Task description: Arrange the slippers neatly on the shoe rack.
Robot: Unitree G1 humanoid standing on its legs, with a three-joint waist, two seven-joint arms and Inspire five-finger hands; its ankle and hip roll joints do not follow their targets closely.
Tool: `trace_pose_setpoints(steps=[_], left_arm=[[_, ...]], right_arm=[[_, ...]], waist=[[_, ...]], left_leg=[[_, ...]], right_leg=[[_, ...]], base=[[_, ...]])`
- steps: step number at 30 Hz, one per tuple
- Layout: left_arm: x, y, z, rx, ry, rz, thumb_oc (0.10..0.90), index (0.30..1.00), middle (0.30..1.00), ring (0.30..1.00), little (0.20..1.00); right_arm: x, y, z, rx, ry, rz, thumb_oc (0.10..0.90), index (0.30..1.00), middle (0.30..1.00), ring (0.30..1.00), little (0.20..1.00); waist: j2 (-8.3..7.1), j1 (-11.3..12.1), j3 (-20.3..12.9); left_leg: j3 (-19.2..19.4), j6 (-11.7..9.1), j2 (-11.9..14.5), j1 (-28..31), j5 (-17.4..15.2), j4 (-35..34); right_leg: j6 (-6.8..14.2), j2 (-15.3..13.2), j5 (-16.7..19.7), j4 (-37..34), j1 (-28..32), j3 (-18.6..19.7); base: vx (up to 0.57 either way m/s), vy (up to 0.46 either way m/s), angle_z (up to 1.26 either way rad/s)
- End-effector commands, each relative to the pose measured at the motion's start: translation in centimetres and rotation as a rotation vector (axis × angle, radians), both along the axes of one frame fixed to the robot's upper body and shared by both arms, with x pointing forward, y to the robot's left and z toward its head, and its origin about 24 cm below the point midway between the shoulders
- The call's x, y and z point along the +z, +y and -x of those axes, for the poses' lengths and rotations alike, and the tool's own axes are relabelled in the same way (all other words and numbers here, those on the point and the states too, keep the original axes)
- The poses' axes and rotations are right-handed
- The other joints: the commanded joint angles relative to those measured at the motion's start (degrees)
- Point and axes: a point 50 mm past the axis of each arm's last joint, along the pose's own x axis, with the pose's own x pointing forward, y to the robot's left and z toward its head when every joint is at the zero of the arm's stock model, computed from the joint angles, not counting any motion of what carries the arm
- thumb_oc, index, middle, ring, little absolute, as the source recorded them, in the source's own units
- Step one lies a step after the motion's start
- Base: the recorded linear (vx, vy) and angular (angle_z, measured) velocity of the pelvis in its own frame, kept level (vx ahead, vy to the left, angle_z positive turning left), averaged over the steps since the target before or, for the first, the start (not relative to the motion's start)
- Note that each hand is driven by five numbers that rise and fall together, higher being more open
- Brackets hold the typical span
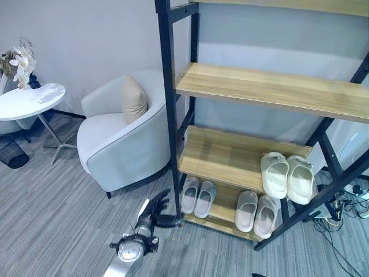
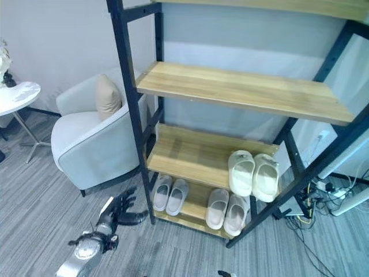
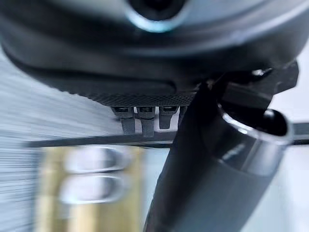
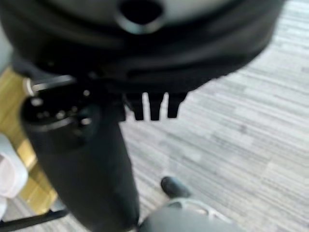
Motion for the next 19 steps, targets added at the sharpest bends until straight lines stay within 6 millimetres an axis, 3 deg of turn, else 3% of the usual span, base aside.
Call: trace_pose_setpoints(steps=[1,3,6,9,10,19], left_arm=[[2.3,-0.4,-3.6,-0.046,-0.166,-0.061,0.8,0.9,0.9,0.9,0.9],[1.5,-0.3,-3.3,-0.041,-0.132,-0.08,0.8,0.9,0.9,0.9,0.9],[-2.8,0.1,-1.1,-0.054,0.088,-0.213,0.8,0.9,0.9,0.9,0.9],[-4.2,0.1,-0.1,-0.046,0.171,-0.238,0.8,0.9,0.9,0.9,0.9],[-5.5,0.2,1.2,0.004,0.263,-0.218,0.8,0.9,0.9,0.9,0.9],[-8.5,1.9,6.6,0.024,0.546,-0.319,0.8,0.9,0.9,0.9,0.9]], right_arm=[[-0.4,3.6,-0.4,0.032,-0.02,-0.076,0.8,0.9,0.9,0.9,0.9],[-0.4,3.5,-0.4,0.036,-0.019,-0.072,0.8,0.9,0.9,0.9,0.9],[-0.6,3.7,0.3,0.005,0.004,-0.095,0.8,0.9,0.9,0.9,0.9],[-0.6,3.7,0.2,0.0,0.002,-0.097,0.8,0.9,0.9,0.9,0.9],[-0.6,3.8,0.1,-0.002,0.002,-0.106,0.8,0.9,0.9,0.9,0.9],[-0.5,3.6,-0.6,-0.044,-0.009,-0.131,0.8,0.9,0.9,0.9,0.9]], waist=[[-0.07,0.9,-1.7],[-0.12,0.9,-1.7],[-0.66,0.5,-2.0],[-0.75,0.2,-2.1],[-0.98,0.2,-2.1],[-1.36,0.0,-2.5]], left_leg=[[-0.6,0.0,-1.8,-3.1,-3.3,0.2],[-0.7,0.0,-1.8,-3.1,-3.3,0.2],[-0.6,-0.1,-1.6,-3.4,-3.2,0.2],[-0.4,-0.2,-1.5,-3.6,-3.2,0.2],[-0.1,-0.3,-1.4,-3.7,-3.0,0.2],[0.7,-0.4,-1.0,-3.7,-3.1,0.2]], right_leg=[[3.1,-0.5,-5.8,1.0,0.1,-1.5],[3.0,-0.5,-5.8,1.0,0.1,-1.6],[3.0,-0.3,-5.8,0.9,-0.4,-1.6],[3.1,-0.3,-5.7,0.8,-0.7,-1.4],[3.0,-0.3,-5.6,0.8,-1.0,-1.2],[2.9,-0.1,-5.4,0.7,-1.5,-0.4]], base=[[0.0,0.0,0.0],[0.0,0.0,0.0],[-0.02,-0.002,0.03],[-0.01,0.0,0.01],[0.0,0.0,0.0],[0.0,0.001,-0.02]])
